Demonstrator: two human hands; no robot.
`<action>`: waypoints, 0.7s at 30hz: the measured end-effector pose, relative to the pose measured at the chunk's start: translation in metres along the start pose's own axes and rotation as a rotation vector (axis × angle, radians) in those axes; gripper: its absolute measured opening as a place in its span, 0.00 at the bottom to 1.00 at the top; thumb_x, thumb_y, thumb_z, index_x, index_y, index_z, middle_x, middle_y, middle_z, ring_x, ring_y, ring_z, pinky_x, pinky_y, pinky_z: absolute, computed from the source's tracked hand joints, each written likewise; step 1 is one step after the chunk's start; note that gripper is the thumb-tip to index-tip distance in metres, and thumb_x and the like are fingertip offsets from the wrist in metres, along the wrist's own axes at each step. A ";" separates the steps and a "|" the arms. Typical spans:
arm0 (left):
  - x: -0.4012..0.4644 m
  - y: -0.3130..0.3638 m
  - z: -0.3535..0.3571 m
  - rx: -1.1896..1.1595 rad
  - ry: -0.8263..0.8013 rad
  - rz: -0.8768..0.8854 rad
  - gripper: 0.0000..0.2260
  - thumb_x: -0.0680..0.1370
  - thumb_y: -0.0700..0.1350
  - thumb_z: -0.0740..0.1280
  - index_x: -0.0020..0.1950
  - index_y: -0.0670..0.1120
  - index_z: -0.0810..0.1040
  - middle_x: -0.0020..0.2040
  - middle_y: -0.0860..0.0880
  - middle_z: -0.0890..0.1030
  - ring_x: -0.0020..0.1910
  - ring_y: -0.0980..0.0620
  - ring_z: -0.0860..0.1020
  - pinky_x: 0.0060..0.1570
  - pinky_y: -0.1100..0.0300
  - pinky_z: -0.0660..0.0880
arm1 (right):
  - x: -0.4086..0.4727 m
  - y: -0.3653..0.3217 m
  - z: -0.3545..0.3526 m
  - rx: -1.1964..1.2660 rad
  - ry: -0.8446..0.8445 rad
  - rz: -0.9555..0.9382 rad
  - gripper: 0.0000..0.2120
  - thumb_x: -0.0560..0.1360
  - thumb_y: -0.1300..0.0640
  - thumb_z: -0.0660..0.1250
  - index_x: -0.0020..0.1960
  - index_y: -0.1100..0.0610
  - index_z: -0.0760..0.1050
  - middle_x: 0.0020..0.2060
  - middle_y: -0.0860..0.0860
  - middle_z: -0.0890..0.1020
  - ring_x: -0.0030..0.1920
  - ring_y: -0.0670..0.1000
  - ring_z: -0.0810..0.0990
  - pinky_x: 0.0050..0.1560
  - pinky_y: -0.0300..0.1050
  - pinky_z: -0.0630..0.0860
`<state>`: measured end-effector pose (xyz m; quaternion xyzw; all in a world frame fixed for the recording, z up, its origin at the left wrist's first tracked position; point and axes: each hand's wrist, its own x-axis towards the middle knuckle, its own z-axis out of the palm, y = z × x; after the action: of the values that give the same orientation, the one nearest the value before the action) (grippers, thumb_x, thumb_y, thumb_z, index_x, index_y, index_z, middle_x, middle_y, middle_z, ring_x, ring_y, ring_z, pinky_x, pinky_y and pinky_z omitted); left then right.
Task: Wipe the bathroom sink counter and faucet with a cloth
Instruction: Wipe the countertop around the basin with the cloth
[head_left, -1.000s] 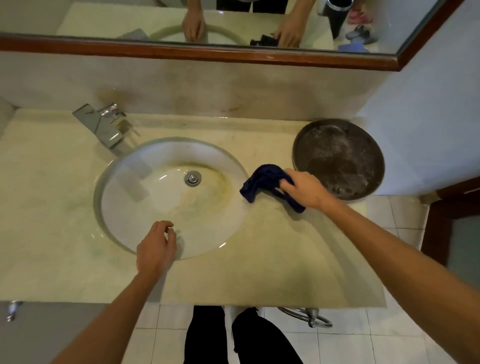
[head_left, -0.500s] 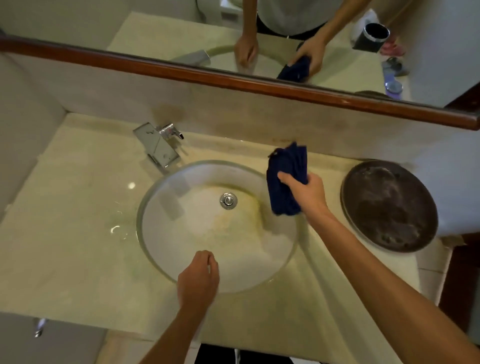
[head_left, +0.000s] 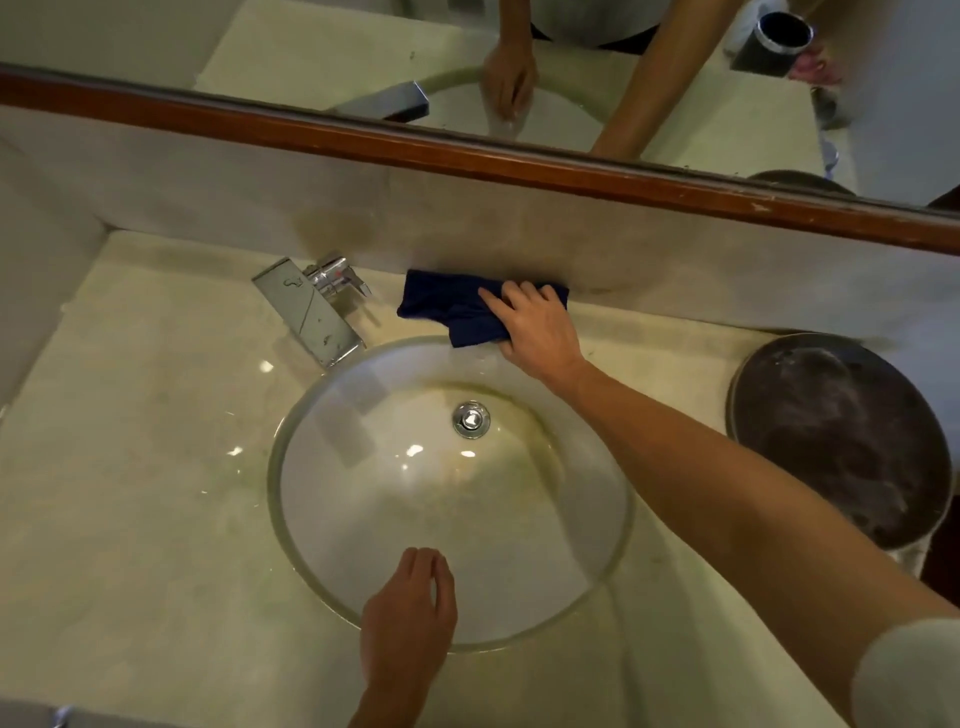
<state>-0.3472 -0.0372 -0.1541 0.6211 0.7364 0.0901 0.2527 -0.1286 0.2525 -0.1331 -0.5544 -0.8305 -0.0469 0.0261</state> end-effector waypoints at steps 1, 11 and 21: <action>0.000 0.001 -0.001 -0.001 0.001 -0.014 0.06 0.81 0.47 0.64 0.44 0.54 0.75 0.40 0.57 0.75 0.30 0.53 0.77 0.32 0.57 0.72 | -0.001 0.004 0.001 0.018 0.000 0.014 0.30 0.68 0.56 0.74 0.70 0.57 0.77 0.53 0.57 0.81 0.48 0.59 0.80 0.46 0.52 0.73; 0.000 0.006 -0.008 0.000 0.085 0.111 0.09 0.78 0.46 0.60 0.40 0.50 0.75 0.35 0.54 0.75 0.24 0.52 0.74 0.27 0.62 0.63 | -0.091 0.115 -0.031 0.118 -0.104 0.225 0.35 0.67 0.47 0.59 0.73 0.55 0.75 0.49 0.61 0.78 0.46 0.65 0.79 0.46 0.56 0.74; -0.003 0.001 0.002 -0.037 0.091 0.036 0.12 0.83 0.47 0.64 0.38 0.51 0.72 0.32 0.54 0.74 0.27 0.52 0.74 0.32 0.57 0.73 | -0.137 0.086 -0.033 0.186 -0.104 0.125 0.32 0.67 0.42 0.58 0.68 0.54 0.72 0.56 0.57 0.83 0.43 0.64 0.84 0.38 0.54 0.79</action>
<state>-0.3451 -0.0402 -0.1546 0.6248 0.7340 0.1364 0.2284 0.0035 0.1560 -0.1095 -0.6018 -0.7955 0.0608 0.0373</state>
